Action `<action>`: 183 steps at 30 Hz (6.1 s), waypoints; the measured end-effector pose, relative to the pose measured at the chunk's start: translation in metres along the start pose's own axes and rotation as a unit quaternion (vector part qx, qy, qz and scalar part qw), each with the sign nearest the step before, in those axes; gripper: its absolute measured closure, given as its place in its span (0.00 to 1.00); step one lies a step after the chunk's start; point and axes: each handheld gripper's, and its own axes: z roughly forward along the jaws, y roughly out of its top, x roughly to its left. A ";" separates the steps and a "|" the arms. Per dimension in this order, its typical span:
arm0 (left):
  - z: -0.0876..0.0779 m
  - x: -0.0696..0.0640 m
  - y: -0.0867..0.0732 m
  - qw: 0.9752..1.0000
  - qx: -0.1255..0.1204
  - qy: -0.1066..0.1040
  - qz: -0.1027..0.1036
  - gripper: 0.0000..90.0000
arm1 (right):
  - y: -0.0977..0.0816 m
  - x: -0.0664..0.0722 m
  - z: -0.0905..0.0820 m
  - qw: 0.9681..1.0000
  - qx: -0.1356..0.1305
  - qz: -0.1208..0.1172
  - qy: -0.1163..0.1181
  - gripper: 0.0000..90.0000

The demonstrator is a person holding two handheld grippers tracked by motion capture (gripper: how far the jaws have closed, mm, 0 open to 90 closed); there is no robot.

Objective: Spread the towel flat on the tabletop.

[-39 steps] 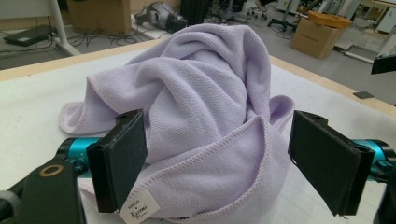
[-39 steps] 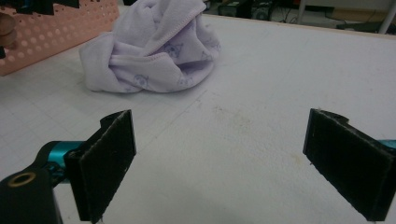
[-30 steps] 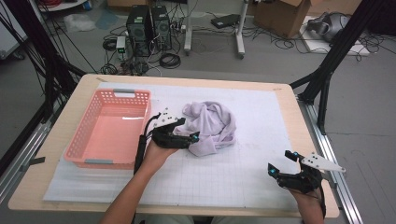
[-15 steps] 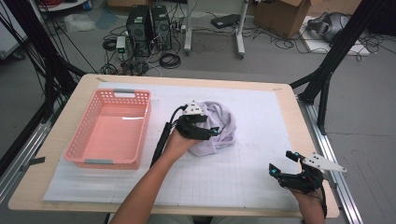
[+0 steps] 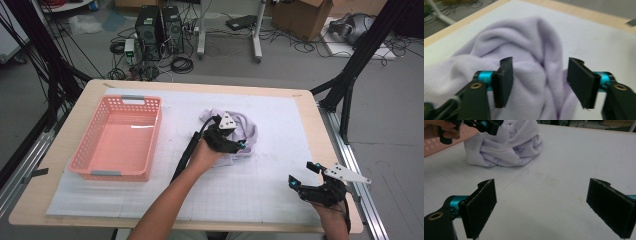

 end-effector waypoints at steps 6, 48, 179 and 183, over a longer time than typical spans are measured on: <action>0.028 0.000 0.000 0.997 0.078 0.001 0.000 0.51 | 0.001 0.002 0.001 1.000 -0.002 -0.003 0.002 0.09; -0.085 0.076 -0.003 0.990 -0.034 0.070 -0.122 0.94 | 0.040 -0.005 0.102 0.997 0.076 -0.017 -0.012 0.18; -0.064 0.058 -0.068 0.983 -0.085 0.057 -0.150 0.95 | 0.042 0.037 0.176 0.989 0.144 0.020 0.033 0.60; -0.069 0.058 -0.068 0.984 -0.082 0.055 -0.151 0.95 | 0.046 0.041 0.175 0.984 0.162 -0.013 0.069 0.97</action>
